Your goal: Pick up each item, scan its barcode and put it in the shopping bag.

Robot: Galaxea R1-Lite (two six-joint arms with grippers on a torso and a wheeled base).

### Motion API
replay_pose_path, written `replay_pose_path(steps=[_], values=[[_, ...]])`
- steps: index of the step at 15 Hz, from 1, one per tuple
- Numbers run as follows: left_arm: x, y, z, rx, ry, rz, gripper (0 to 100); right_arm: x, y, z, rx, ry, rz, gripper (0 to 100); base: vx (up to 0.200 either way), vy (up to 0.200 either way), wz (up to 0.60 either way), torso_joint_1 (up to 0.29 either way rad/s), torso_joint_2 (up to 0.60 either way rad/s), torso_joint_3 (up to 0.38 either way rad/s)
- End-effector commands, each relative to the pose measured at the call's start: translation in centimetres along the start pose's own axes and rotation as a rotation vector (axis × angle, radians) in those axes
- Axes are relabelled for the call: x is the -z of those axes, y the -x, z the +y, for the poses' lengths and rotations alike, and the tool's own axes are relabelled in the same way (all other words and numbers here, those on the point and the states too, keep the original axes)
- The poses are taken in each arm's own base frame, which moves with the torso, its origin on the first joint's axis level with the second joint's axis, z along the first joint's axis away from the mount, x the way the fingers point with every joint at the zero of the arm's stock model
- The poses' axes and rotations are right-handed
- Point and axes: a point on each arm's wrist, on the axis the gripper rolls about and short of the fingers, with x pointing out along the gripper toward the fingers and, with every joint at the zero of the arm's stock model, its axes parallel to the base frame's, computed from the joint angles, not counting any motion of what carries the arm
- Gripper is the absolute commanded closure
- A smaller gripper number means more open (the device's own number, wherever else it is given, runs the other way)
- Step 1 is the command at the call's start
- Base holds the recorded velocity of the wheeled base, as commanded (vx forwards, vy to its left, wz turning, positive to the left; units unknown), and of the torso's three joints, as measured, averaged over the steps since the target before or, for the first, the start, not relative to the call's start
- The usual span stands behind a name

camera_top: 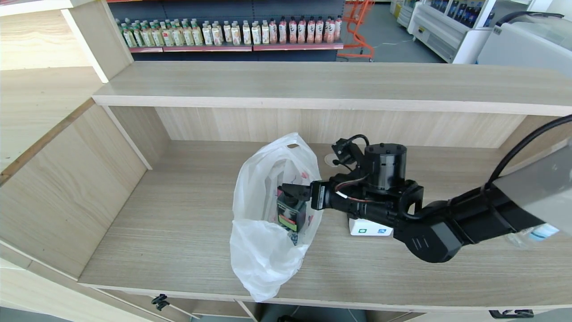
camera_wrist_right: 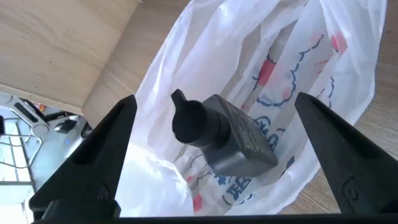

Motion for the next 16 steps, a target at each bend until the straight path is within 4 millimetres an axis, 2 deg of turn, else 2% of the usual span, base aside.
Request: replay_pose_path(steps=[1, 2, 3, 5, 7, 8, 9, 10, 14, 16], values=[[0.0, 0.0, 0.0, -0.001, 0.0, 0.0, 0, -5.1, 6.3, 0.8, -0.063, -0.059, -0.116, 0, 0.0, 0.0, 0.0, 0.0, 0.0, 0.0], [0.0, 0.0, 0.0, -0.001, 0.0, 0.0, 0, -5.1, 6.3, 0.8, -0.063, -0.059, -0.116, 0, 0.0, 0.0, 0.0, 0.0, 0.0, 0.0], [0.0, 0.0, 0.0, -0.001, 0.0, 0.0, 0, -7.6, 10.6, 2.0, -0.066, -0.133, -0.17, 0, 0.0, 0.0, 0.0, 0.0, 0.0, 0.0], [0.0, 0.0, 0.0, -0.001, 0.0, 0.0, 0, -8.3, 15.0, 1.0, 0.033, -0.069, -0.208, 0, 0.0, 0.0, 0.0, 0.0, 0.0, 0.0], [0.0, 0.0, 0.0, -0.001, 0.0, 0.0, 0, -6.5, 18.9, -0.4, 0.163, 0.066, -0.172, 0, 0.0, 0.0, 0.0, 0.0, 0.0, 0.0], [0.0, 0.0, 0.0, -0.001, 0.0, 0.0, 0, -6.0, 19.5, -0.7, 0.185, 0.084, -0.164, 0, 0.0, 0.0, 0.0, 0.0, 0.0, 0.0], [0.0, 0.0, 0.0, -0.001, 0.0, 0.0, 0, -4.7, 21.0, -1.2, 0.234, 0.1, -0.143, 0, 0.0, 0.0, 0.0, 0.0, 0.0, 0.0], [0.0, 0.0, 0.0, -0.001, 0.0, 0.0, 0, -4.2, 21.9, -1.2, 0.257, 0.097, -0.144, 0, 0.0, 0.0, 0.0, 0.0, 0.0, 0.0], [0.0, 0.0, 0.0, 0.001, -0.003, 0.001, 0, -4.1, 23.3, -1.9, 0.326, 0.112, -0.148, 0, 0.0, 0.0, 0.0, 0.0, 0.0, 0.0], [0.0, 0.0, 0.0, 0.001, -0.003, 0.001, 0, -4.1, 23.7, -2.4, 0.357, 0.116, -0.14, 0, -0.2, 0.0, 0.0, -0.002, 0.0, 0.002]])
